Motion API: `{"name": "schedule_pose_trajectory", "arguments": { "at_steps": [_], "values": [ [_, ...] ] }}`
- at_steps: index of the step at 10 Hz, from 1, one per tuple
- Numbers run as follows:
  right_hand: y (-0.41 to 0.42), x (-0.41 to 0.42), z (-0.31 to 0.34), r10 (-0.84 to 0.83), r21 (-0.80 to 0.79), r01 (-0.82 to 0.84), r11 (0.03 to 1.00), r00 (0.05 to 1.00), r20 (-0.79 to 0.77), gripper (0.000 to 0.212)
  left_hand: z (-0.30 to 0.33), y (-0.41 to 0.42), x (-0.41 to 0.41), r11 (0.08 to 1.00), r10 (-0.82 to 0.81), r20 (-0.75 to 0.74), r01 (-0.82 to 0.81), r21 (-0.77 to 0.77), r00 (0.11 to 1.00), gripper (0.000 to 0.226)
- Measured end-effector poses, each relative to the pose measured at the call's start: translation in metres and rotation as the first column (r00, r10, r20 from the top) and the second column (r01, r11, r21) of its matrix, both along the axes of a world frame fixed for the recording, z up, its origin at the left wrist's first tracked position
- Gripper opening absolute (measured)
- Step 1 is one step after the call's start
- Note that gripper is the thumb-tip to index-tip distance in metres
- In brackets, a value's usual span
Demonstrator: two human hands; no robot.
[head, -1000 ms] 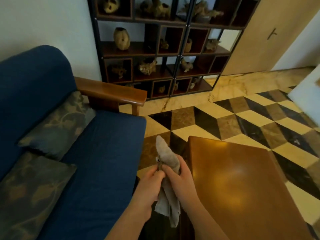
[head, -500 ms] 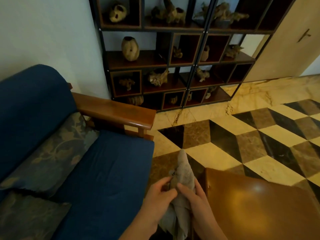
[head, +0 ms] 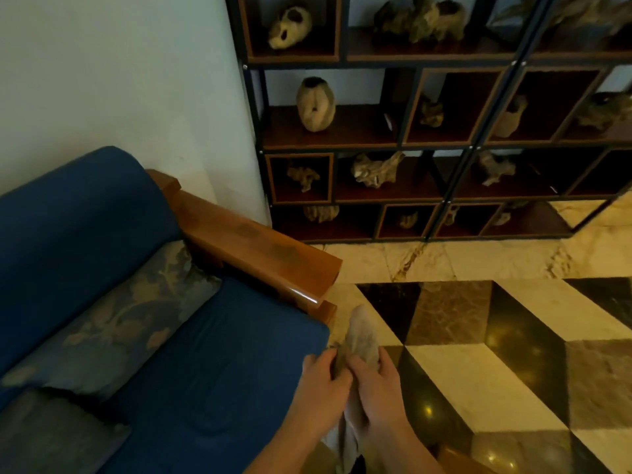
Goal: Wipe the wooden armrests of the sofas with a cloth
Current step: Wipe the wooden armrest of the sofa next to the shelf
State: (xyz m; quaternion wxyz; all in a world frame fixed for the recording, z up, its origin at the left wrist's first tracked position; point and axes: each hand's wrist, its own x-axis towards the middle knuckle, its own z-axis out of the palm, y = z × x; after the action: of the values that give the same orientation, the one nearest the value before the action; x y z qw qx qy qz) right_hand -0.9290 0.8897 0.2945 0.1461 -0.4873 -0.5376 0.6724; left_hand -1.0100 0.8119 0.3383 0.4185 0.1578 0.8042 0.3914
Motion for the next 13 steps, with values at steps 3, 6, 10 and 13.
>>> {"name": "schedule_pose_trajectory", "arguments": {
  "at_steps": [3, 6, 10, 13],
  "values": [
    [0.098, -0.088, -0.023, 0.001, -0.209, 0.031, 0.977, 0.989, 0.149, 0.030, -0.036, 0.054, -0.087, 0.946, 0.320, 0.081, -0.324, 0.033, 0.944, 0.021],
    [0.185, -0.226, -0.028, 0.178, -0.596, 0.071, 0.800, 0.920, 0.349, 0.024, -0.133, 0.096, -0.184, 0.597, 0.776, 0.323, -0.797, -0.098, 0.542, 0.013],
    [0.248, -0.372, -0.112, 0.181, -0.527, -0.005, 0.850, 0.942, 0.282, 0.050, -0.180, 0.137, -0.262, 0.493, 0.864, 0.240, -0.842, -0.220, 0.443, 0.015],
    [0.255, -0.341, -0.181, 0.468, 0.316, -0.629, 0.710, 0.757, 0.456, 0.073, -0.218, 0.186, -0.274, 0.348, 0.936, 0.134, -0.918, -0.190, 0.327, 0.021]
  ]
}}
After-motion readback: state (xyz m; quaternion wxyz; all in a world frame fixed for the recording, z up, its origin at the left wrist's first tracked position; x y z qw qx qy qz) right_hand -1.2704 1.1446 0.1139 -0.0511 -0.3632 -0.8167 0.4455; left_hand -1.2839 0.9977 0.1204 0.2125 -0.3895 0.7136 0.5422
